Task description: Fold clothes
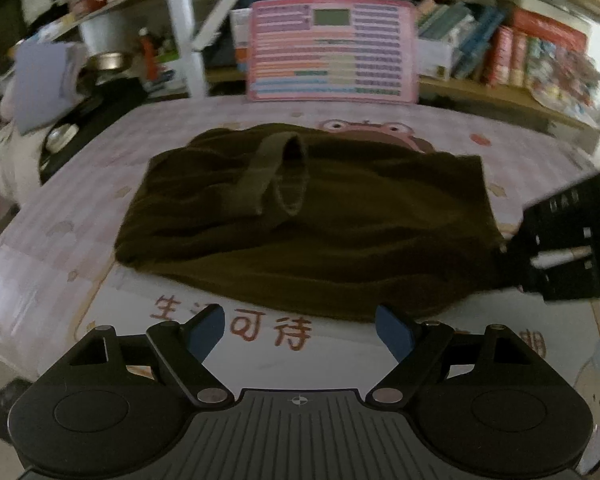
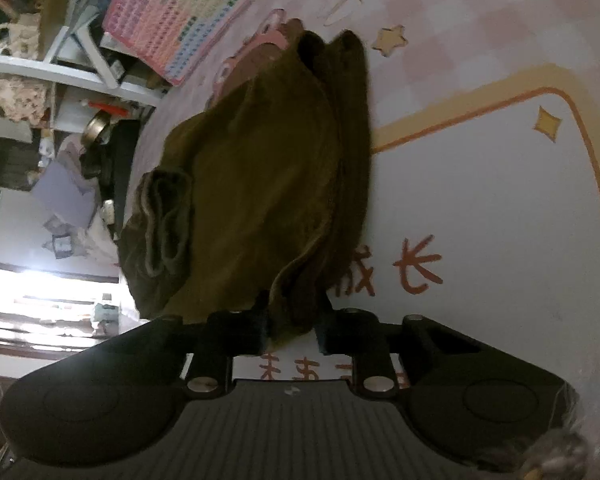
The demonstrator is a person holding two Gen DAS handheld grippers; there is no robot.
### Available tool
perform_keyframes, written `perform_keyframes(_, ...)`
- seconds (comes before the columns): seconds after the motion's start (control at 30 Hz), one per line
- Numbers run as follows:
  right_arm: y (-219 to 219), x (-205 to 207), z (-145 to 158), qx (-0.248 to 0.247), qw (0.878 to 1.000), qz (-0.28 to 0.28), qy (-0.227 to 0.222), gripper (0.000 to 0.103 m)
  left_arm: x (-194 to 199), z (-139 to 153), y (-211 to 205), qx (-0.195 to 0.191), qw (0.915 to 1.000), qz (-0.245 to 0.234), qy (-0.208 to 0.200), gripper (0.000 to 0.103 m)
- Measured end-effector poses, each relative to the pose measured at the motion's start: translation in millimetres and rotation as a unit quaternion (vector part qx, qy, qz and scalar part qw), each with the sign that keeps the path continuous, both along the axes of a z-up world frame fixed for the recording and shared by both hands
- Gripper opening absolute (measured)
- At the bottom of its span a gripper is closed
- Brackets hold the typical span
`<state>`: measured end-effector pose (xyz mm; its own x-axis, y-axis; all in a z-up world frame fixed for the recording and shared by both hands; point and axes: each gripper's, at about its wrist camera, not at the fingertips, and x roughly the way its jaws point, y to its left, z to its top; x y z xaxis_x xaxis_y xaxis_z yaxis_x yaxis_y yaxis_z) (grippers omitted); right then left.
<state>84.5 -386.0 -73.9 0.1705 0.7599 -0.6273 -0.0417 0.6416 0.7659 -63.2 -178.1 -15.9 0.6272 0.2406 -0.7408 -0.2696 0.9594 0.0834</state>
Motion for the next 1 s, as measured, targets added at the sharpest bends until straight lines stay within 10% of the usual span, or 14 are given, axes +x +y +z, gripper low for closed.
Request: perform_keyframes(1.0,7.4,7.5,20.6,0.029,0.999,0.015,-0.026,0.017,16.9,-8.2,-33.6,0.044,0.9933,-0.102,0.032,0.085)
